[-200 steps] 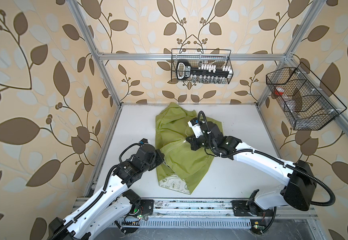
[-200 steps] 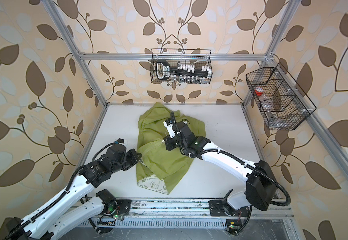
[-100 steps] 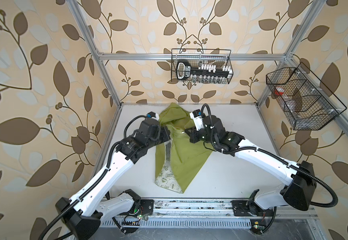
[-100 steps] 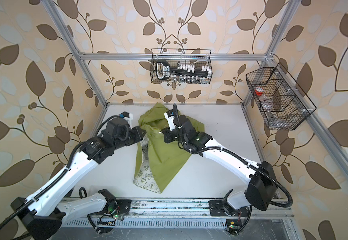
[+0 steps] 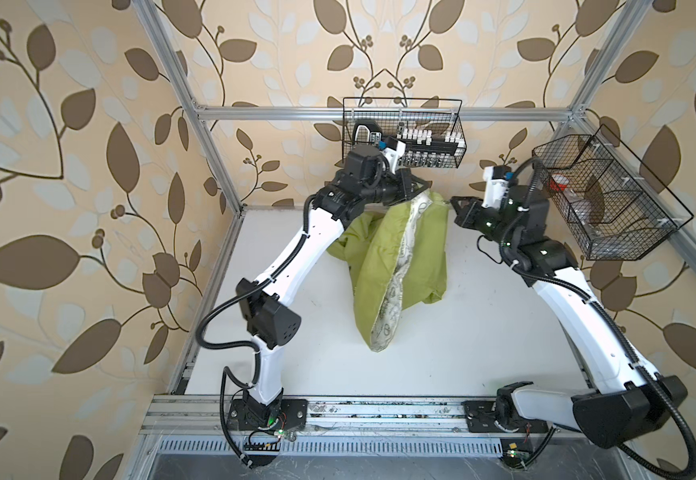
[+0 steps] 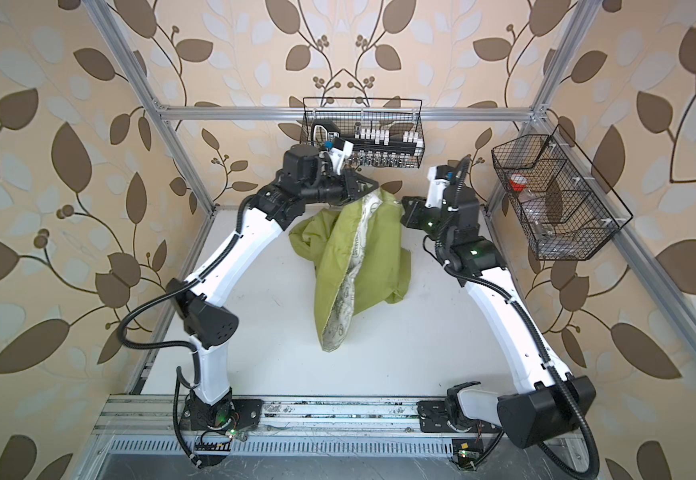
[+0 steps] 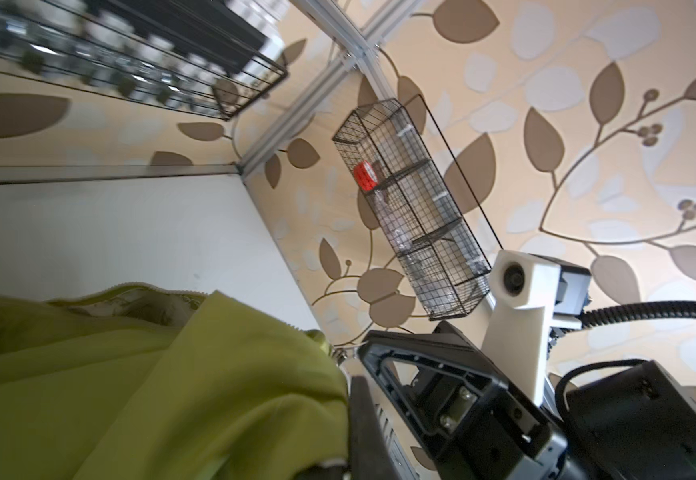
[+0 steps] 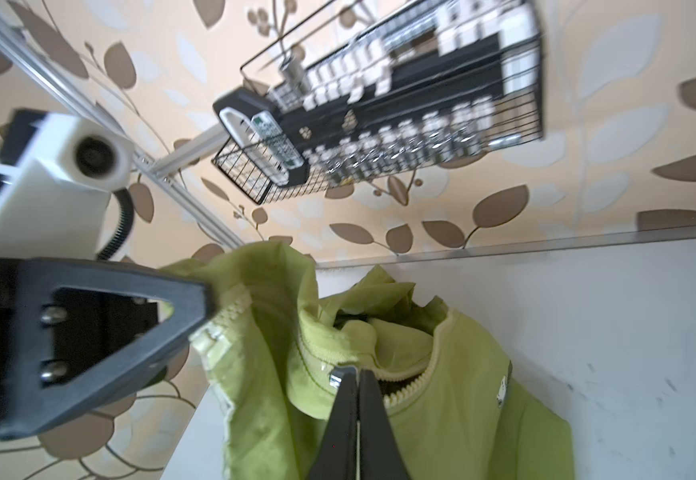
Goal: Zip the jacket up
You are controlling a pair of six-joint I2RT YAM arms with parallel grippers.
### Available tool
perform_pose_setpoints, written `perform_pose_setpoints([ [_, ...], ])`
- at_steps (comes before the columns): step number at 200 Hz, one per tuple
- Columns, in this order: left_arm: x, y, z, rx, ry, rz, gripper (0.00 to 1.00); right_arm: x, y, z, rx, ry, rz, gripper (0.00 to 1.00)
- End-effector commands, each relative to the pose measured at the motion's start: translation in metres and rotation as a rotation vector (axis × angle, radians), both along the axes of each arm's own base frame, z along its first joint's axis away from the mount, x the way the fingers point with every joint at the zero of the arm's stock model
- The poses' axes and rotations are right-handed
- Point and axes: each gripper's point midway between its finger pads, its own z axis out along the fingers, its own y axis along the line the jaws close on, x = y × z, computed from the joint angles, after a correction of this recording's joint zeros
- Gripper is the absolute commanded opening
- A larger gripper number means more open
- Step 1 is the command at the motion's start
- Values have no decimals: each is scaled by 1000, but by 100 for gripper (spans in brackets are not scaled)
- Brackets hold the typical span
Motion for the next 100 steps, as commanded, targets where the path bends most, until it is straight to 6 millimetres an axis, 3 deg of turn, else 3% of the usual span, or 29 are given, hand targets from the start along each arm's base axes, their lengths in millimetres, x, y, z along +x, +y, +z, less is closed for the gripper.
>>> perform_pose_setpoints([
  [1, -53, -37, 54, -144, -70, -237, 0, -31, -14, 34, 43, -95, 7, 0],
  [13, -60, -49, 60, -191, -63, -287, 0, -43, -21, 39, 37, -117, -11, 0],
  [33, -68, -58, 51, -191, -42, -338, 0, -60, -22, 38, 52, -128, -10, 0],
  [42, -72, -56, 43, -161, -35, -347, 0, -66, -20, 34, 69, -125, -2, 0],
  [52, -71, -48, 29, -102, -29, -321, 0, -67, -14, 14, 84, -93, 18, 0],
  [73, -56, -11, 0, 22, -29, -184, 0, -71, 6, -18, 83, -47, 58, 0],
  [100, -15, 62, -37, 158, 13, 59, 0, -68, 42, -53, 83, 17, 122, 0],
])
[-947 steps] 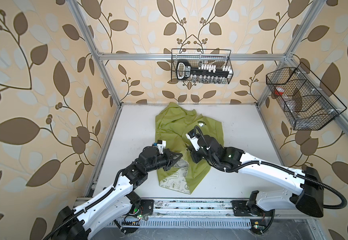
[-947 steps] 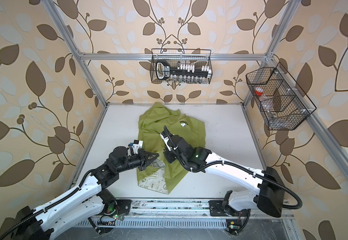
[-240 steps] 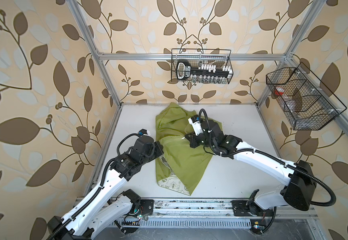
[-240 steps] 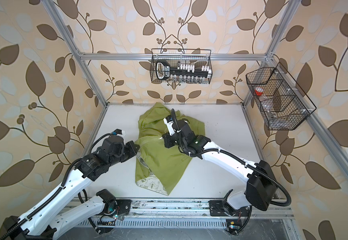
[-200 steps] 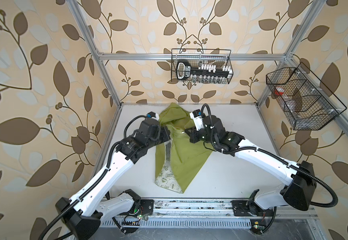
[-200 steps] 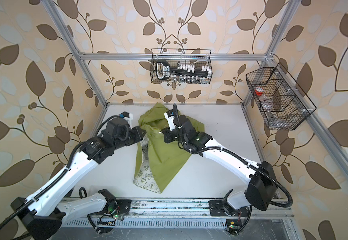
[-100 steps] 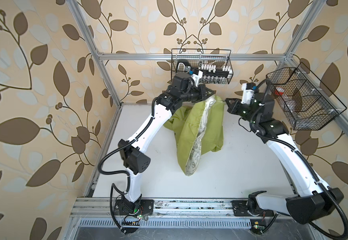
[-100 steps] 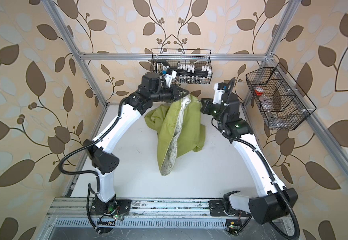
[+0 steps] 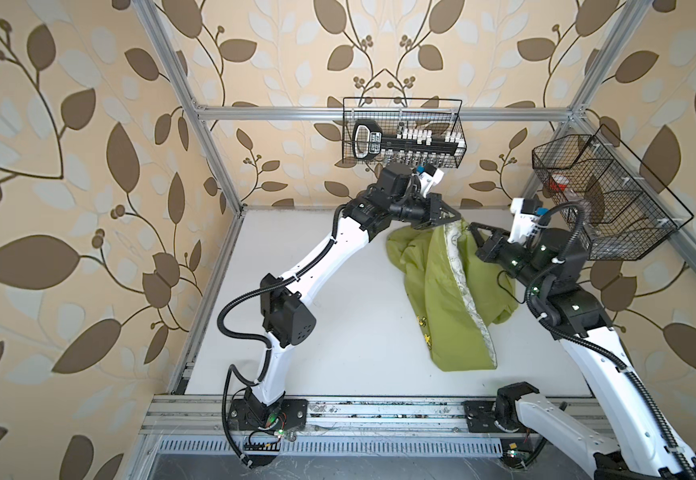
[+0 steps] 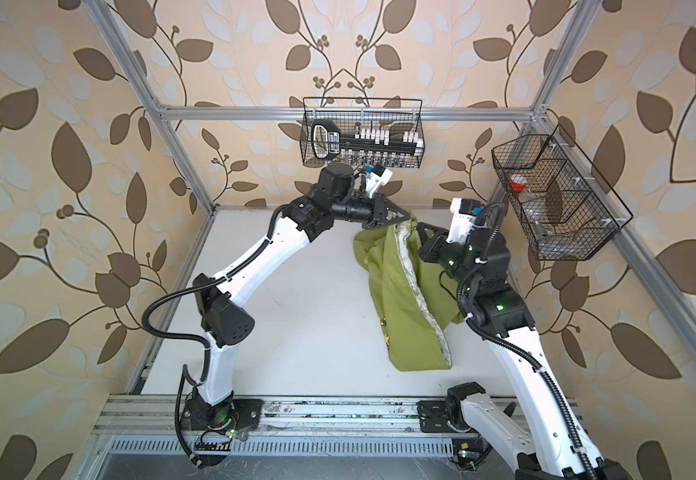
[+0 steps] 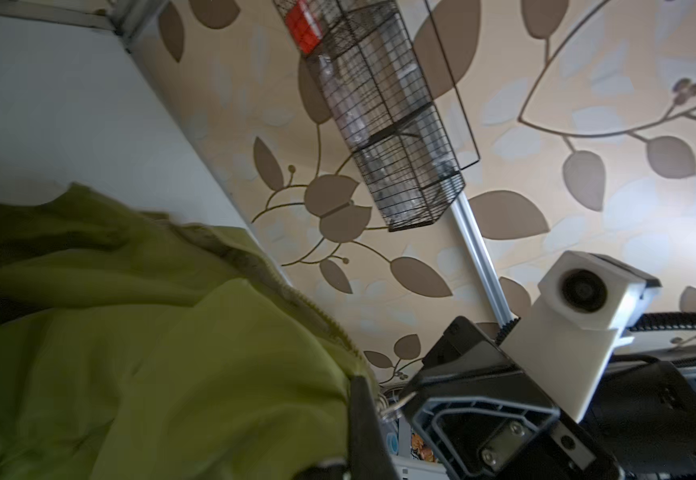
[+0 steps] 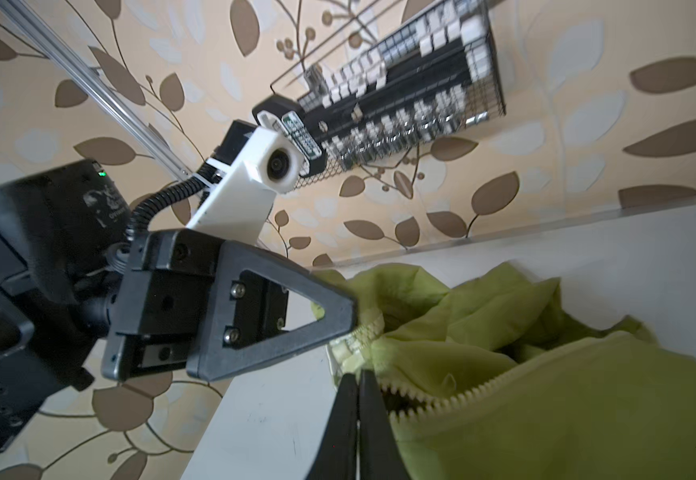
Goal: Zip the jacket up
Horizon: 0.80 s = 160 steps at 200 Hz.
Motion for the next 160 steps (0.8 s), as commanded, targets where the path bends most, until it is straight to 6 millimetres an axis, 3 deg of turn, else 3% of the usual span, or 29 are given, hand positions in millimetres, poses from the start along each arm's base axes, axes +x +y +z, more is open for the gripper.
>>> perform_pose_setpoints([
  [1, 28, 81, 24, 83, -154, 209, 0, 4, 27, -15, 30, 12, 47, 0],
  [15, 40, 112, 19, 154, -169, 276, 0, 7, 48, -19, 29, 20, 84, 0],
  [38, 54, 150, 48, 169, -240, 363, 0, 14, 75, -9, 32, 6, 116, 0],
  [54, 63, 165, 64, 196, -291, 410, 0, 21, 85, 2, 62, -5, 119, 0],
  [72, 68, 167, 61, 195, -293, 416, 0, 27, 93, 7, 89, -10, 125, 0],
  [111, 52, 166, 19, 229, -185, 365, 0, 26, 107, -19, 75, 35, 157, 0],
  [137, 18, 165, -30, 236, -30, 286, 0, 18, 115, -51, 38, 86, 187, 0],
  [160, -19, 180, -76, 297, 76, 275, 0, 9, 121, -85, -26, 142, 214, 0],
])
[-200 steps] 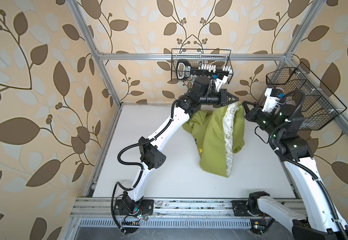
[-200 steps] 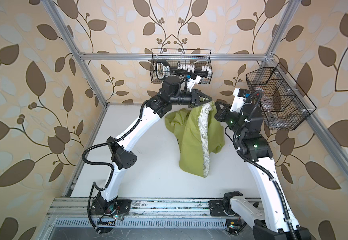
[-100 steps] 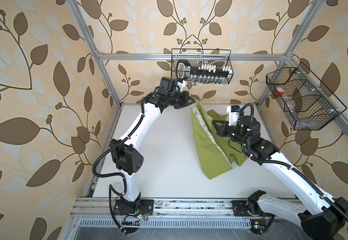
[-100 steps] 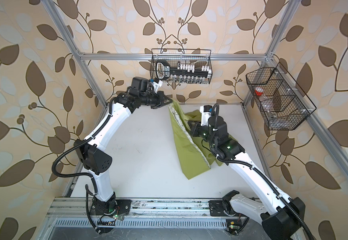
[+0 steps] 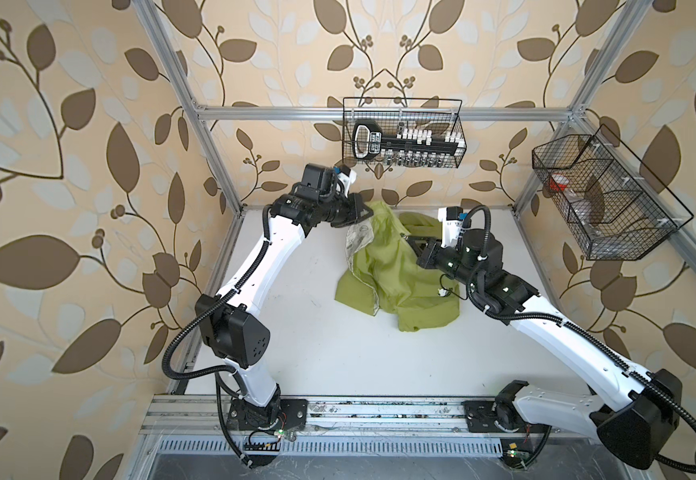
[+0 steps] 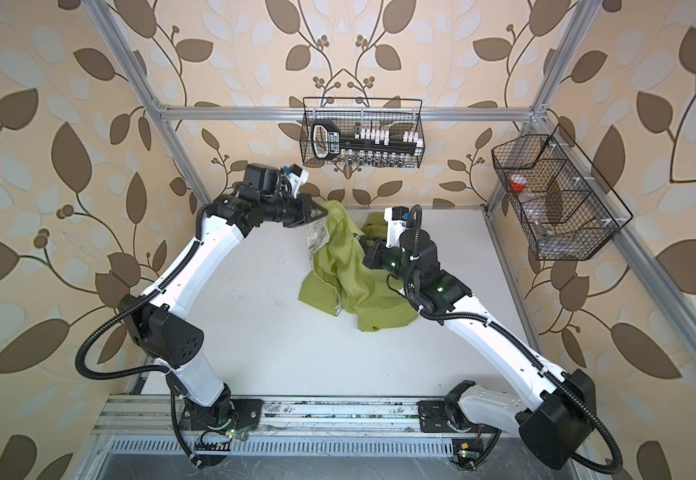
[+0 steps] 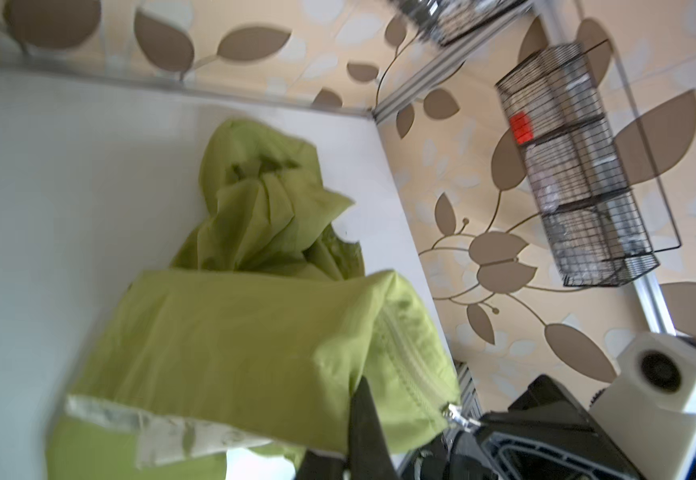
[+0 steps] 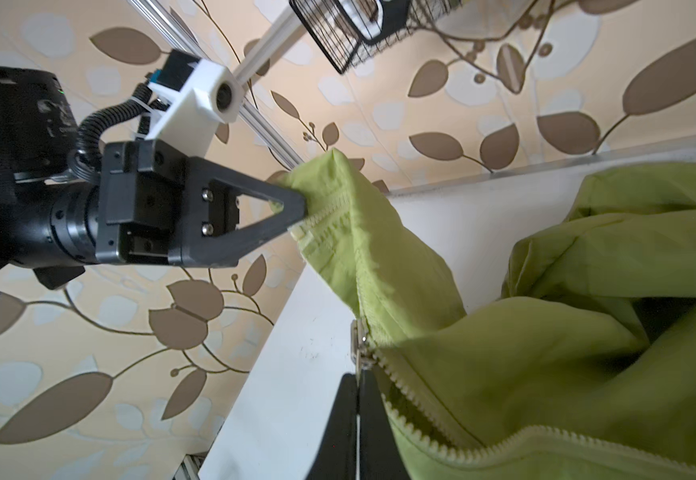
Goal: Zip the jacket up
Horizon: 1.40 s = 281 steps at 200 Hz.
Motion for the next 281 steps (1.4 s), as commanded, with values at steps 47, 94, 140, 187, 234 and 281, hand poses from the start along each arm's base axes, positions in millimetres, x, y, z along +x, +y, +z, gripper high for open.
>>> perform_pose_setpoints([
  [47, -124, 66, -105, 147, 224, 107, 0, -26, 26, -92, -180, 121, 99, 0],
  [94, -164, 115, -151, 207, 282, 350, 0, -48, 73, -124, -239, 162, 221, 0],
  [140, -183, 140, -178, 201, 288, 497, 0, -63, 111, -141, -276, 185, 309, 0],
  [187, -186, 142, -191, 177, 302, 525, 0, -62, 122, -152, -345, 187, 329, 0],
  [234, -184, 150, -180, 198, 261, 554, 0, -53, 117, -148, -425, 150, 305, 0],
  [281, -181, 151, -166, 179, 186, 552, 0, -49, 115, -136, -462, 119, 297, 0],
])
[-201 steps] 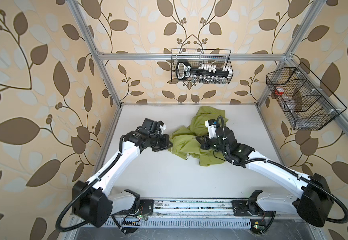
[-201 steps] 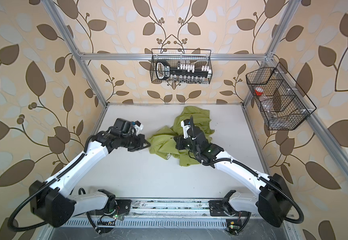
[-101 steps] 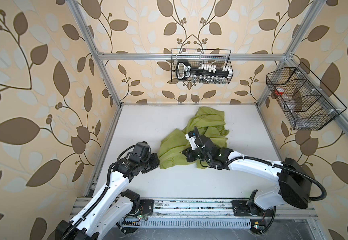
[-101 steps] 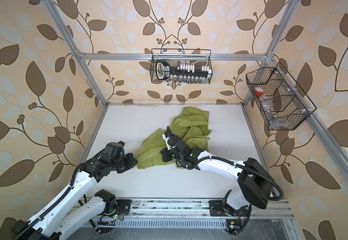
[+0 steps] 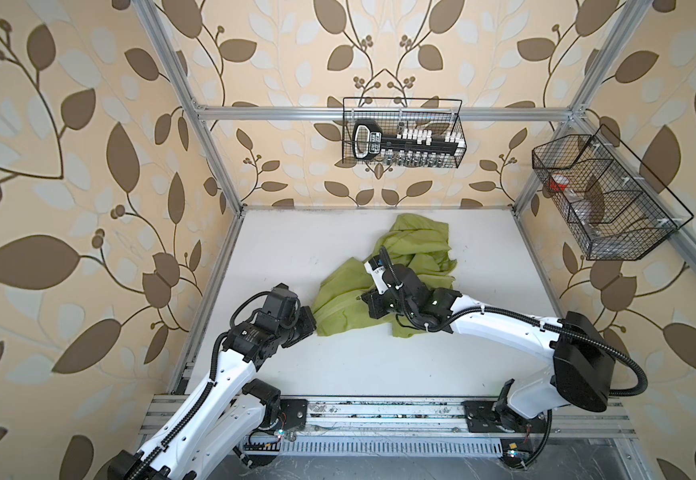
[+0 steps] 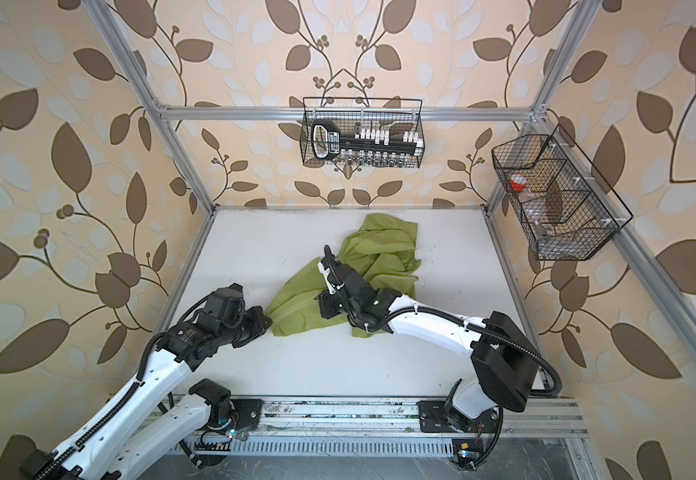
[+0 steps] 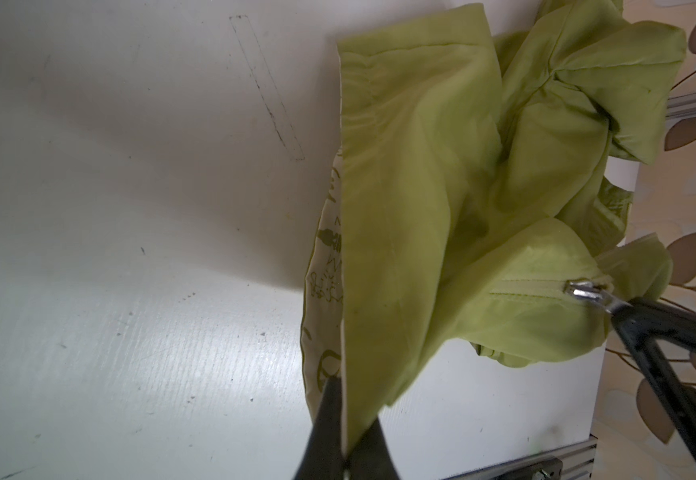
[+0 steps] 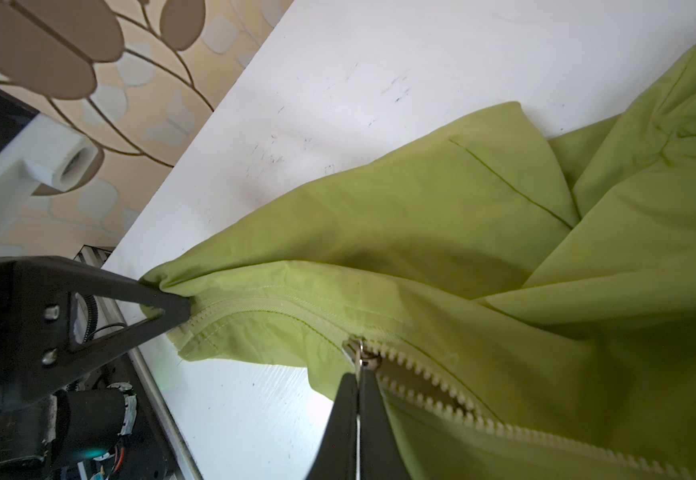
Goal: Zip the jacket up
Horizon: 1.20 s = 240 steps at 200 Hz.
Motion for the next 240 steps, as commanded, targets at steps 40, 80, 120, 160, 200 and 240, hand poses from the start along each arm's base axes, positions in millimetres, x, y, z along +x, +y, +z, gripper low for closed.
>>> perform_pose_setpoints([
  [40, 7, 2, 23, 39, -70, -36, 0, 9, -5, 19, -56, -71, -13, 0],
  [80, 4, 2, 15, 54, -38, -48, 0, 15, -9, 27, -60, -82, -33, 0],
  [120, 2, 6, 13, 54, -48, -26, 0, 20, -13, 37, -49, -89, -52, 0],
  [160, 5, 9, 21, 51, -78, -1, 0, 26, -18, 47, -36, -103, -70, 0],
  [200, 6, 11, 24, 56, -90, 15, 0, 27, -19, 53, -29, -111, -69, 0],
  [240, 8, 13, 27, 63, -100, 25, 0, 26, -23, 55, -32, -115, -76, 0],
])
